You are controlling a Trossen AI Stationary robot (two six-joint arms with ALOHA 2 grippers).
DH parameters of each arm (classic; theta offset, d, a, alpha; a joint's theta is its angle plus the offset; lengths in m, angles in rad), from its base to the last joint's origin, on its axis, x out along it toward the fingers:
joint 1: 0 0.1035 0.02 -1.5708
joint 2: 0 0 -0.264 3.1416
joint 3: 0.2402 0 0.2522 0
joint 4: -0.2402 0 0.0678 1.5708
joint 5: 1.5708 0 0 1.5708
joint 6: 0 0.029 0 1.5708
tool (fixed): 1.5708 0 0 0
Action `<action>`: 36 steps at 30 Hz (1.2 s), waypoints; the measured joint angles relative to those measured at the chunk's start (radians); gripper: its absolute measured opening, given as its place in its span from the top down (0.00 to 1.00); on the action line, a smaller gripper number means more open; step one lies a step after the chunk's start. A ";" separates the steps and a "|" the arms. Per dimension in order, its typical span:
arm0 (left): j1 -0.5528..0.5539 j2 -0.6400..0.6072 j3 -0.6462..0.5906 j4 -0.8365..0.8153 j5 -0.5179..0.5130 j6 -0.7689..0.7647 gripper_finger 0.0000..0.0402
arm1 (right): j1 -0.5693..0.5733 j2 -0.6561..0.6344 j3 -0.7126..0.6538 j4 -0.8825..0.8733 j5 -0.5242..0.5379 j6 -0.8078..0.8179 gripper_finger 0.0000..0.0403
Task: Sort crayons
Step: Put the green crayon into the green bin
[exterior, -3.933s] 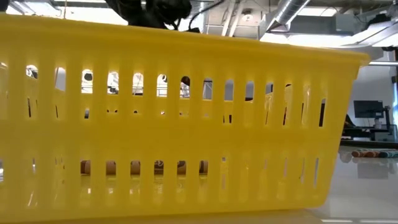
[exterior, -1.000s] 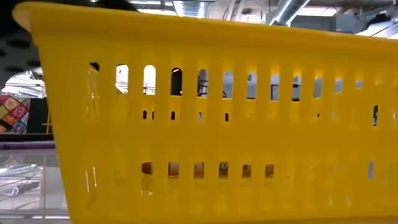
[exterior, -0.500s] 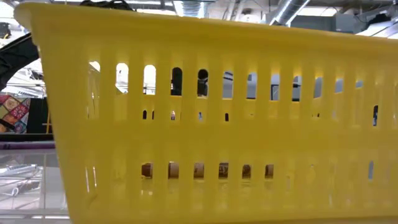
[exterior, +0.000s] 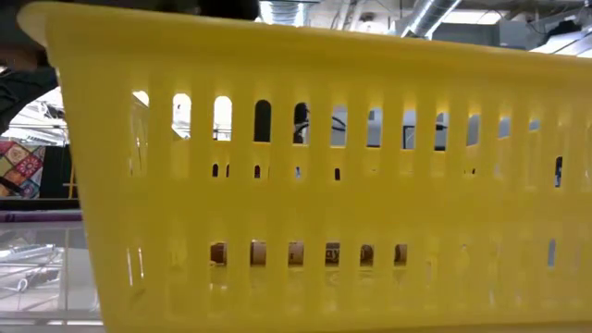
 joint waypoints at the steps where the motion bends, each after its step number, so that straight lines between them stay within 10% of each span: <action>1: 0.009 0.000 0.000 0.001 0.004 0.001 0.63 | -0.001 0.000 0.000 -0.001 0.007 0.000 0.67; 36: -0.001 0.077 0.023 0.042 -0.026 0.126 0.72 | -0.083 -0.001 0.000 -0.038 0.026 -0.073 0.67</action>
